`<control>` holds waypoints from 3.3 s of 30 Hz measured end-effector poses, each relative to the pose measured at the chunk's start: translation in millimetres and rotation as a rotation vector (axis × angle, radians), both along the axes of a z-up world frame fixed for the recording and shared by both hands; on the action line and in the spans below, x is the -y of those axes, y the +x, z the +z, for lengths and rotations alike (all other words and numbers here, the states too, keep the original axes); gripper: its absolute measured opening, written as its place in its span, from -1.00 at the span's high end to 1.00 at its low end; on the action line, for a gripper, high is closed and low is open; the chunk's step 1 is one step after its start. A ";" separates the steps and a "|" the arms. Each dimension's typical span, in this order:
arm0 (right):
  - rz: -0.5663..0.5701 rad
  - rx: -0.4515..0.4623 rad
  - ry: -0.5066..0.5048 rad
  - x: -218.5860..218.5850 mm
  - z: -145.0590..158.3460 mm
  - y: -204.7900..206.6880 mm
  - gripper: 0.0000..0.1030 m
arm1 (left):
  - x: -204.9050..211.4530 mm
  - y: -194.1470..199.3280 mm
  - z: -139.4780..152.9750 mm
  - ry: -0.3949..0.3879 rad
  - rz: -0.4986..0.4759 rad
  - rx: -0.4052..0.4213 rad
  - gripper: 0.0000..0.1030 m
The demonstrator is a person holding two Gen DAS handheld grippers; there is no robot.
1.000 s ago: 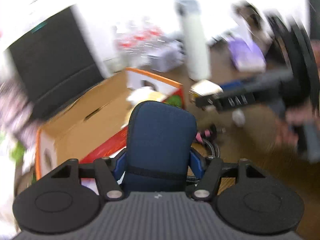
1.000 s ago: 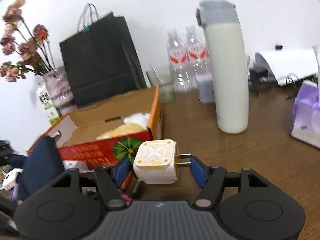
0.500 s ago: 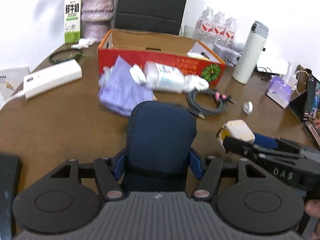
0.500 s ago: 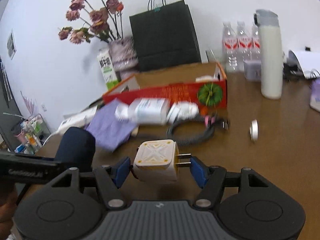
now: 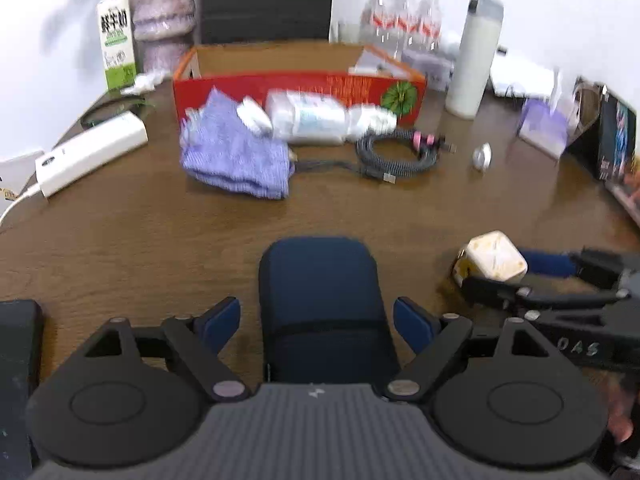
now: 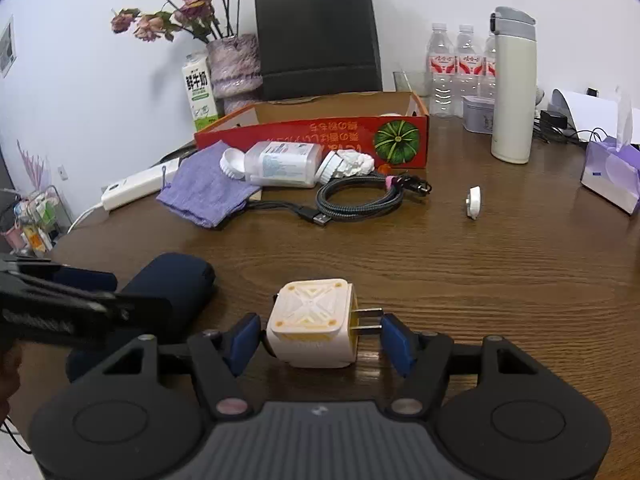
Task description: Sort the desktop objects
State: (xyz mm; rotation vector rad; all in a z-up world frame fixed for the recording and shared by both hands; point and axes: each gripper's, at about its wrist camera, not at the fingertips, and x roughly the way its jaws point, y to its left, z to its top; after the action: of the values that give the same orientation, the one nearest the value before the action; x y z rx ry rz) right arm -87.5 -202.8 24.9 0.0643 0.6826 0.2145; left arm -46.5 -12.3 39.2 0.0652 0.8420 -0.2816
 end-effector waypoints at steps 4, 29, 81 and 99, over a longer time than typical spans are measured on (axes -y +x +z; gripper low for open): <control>0.013 0.010 -0.012 -0.8 1.0 1.8 -0.26 | 3.7 -0.2 -7.8 -0.009 -0.021 0.020 -0.33; -0.114 -0.012 0.210 83.6 123.3 349.9 -0.26 | 104.2 363.5 92.4 -0.172 0.141 -0.052 -0.21; -0.102 -0.034 0.028 16.6 100.1 239.3 -0.57 | 15.9 195.4 74.7 -0.006 0.126 0.020 -0.77; -0.008 0.111 -0.113 -10.2 12.6 -16.0 -0.70 | -11.6 -58.6 2.6 0.031 0.226 0.237 -0.92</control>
State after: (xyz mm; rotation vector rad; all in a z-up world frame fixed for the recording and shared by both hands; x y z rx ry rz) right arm -103.4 -192.6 37.5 -0.0527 0.5826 0.1704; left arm -105.1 -0.7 41.8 0.0306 0.6111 -0.0463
